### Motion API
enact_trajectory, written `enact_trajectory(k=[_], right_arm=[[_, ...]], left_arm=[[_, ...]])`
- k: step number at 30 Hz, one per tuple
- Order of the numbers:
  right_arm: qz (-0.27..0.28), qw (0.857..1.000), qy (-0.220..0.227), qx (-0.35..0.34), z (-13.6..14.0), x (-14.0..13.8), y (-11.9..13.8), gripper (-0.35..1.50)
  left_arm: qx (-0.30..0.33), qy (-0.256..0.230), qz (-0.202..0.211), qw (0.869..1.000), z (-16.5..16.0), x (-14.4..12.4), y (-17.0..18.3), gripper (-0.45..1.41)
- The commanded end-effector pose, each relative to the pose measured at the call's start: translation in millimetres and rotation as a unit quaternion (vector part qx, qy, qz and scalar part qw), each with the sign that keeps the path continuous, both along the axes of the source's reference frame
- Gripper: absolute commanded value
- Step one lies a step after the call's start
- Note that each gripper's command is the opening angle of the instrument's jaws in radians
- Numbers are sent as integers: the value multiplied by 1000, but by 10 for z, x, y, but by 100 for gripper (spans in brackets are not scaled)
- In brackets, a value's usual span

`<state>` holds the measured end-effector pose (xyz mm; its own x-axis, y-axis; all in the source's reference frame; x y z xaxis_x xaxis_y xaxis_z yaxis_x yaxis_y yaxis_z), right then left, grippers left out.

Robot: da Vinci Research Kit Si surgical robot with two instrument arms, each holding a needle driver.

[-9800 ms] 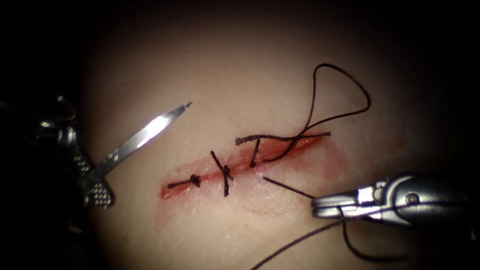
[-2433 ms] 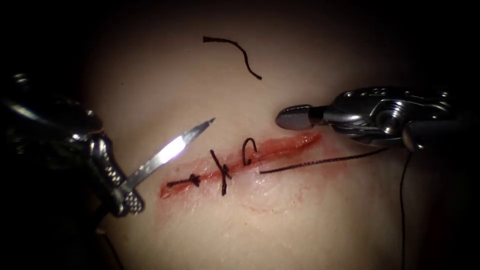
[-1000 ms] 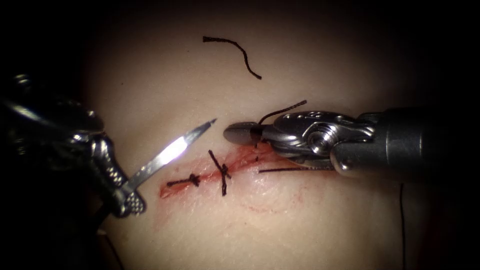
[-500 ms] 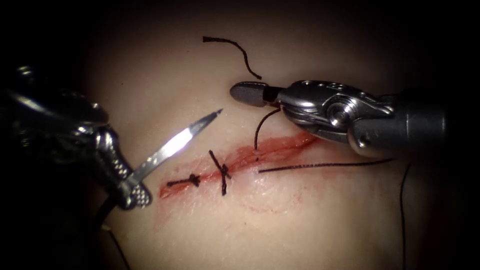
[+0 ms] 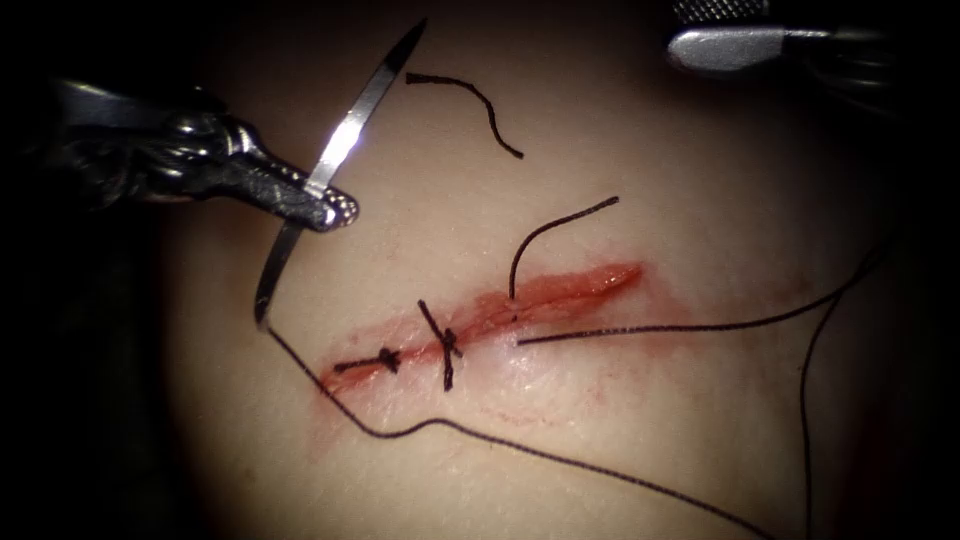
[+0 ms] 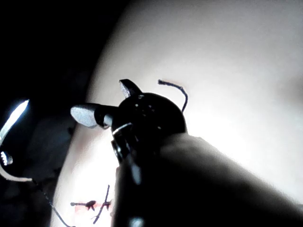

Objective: Wound Closure

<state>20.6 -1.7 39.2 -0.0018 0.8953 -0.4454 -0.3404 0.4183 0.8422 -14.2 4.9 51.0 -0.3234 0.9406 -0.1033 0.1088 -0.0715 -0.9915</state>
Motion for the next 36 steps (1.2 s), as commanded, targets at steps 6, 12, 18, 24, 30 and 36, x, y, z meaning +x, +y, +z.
enact_trajectory(k=[6,12,18,24,30,36], right_arm=[[101,993,51,-40,18,-31,-43,62],[107,992,46,-46,38,-37,-55,78],[86,994,62,-18,25,-49,-75,108],[-40,994,91,37,-18,-64,-132,10],[-120,987,84,70,-40,-42,-185,-35],[-110,990,77,37,4,7,-210,74]], left_arm=[[16,168,121,978,5,36,-15,-45],[37,170,133,976,-5,51,-20,-38],[56,175,150,971,-9,49,-31,29],[83,188,175,963,-1,53,-54,21],[98,197,197,955,16,52,-67,-43],[98,183,201,957,15,40,-61,-6]])
